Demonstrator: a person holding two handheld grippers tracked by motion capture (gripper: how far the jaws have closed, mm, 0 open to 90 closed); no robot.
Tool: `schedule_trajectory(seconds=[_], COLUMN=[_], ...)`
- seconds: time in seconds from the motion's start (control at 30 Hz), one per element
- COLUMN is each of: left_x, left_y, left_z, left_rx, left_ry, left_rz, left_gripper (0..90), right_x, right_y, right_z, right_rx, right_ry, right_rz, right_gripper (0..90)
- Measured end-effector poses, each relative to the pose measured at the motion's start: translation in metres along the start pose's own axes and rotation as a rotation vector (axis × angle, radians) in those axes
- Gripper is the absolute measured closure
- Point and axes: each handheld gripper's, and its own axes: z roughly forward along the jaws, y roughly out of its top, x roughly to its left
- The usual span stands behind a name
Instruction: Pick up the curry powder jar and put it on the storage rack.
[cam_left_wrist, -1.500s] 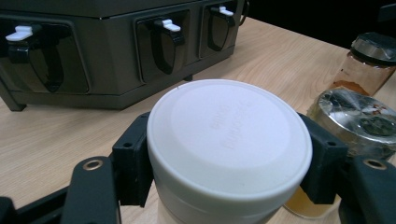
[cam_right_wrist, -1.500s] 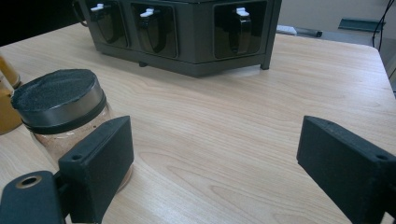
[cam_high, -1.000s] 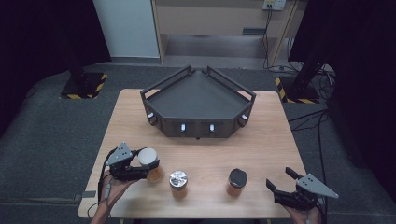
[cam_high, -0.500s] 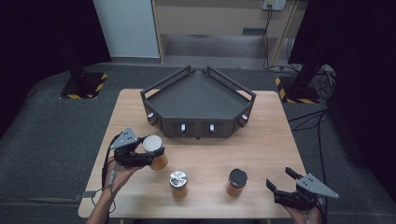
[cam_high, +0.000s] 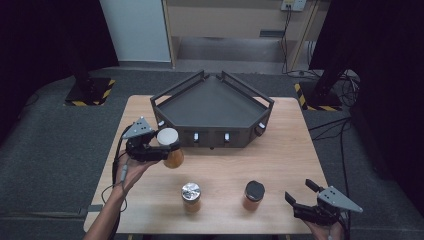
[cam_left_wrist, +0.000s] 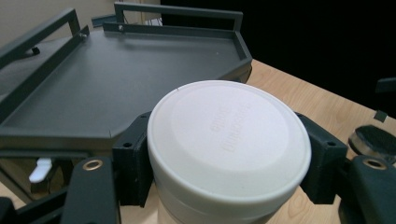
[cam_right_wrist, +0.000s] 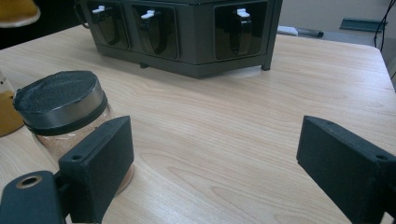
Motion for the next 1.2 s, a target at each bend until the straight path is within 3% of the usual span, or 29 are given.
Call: schedule_trajectory(seconds=[0.47, 0.8, 1.2], left_x=[0.006, 0.020, 0.033], left_y=[0.038, 0.063, 0.092], left_z=[0.011, 0.017, 0.039], left_rx=[0.004, -0.015, -0.015], left_ry=[0.040, 0.055, 0.134], left_rz=[-0.016, -0.043, -0.074], left_gripper=[32.1, 32.1, 32.1], right_x=[-0.001, -0.002, -0.003], right_y=[0.000, -0.001, -0.001], right_z=[0.000, 0.000, 0.000], right_rx=[-0.002, -0.003, -0.002], right_ry=[0.002, 0.005, 0.010], right_rz=[0.003, 0.008, 0.012], right_gripper=[10.9, 10.9, 11.0])
